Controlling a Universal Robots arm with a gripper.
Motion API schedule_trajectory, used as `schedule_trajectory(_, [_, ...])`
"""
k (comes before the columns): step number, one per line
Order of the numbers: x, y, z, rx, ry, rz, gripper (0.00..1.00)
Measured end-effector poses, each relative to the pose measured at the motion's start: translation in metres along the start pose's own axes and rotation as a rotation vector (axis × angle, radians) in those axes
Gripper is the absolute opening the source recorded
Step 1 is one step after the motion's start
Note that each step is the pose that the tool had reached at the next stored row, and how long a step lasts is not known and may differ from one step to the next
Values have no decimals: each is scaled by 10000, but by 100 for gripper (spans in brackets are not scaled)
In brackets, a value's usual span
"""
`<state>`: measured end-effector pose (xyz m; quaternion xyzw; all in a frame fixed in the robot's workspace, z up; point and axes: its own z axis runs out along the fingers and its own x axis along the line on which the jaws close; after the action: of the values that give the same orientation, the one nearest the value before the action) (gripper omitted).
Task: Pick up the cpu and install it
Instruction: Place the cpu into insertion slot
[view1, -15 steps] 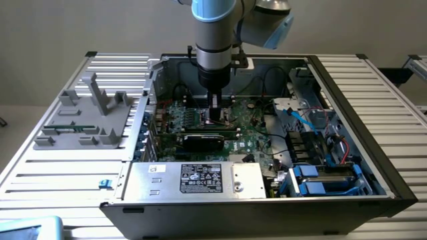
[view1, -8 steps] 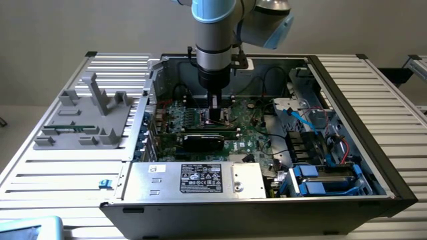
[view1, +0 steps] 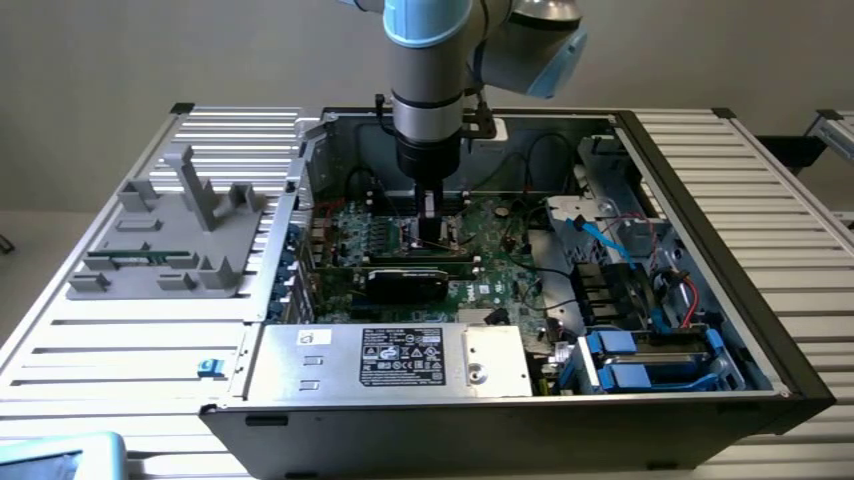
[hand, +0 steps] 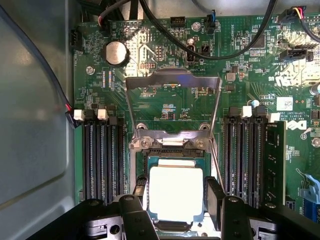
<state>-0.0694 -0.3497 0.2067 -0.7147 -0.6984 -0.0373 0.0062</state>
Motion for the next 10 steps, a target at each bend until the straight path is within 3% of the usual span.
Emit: schedule_trajectory(10, [6,7,6,-2,-18,-2,55])
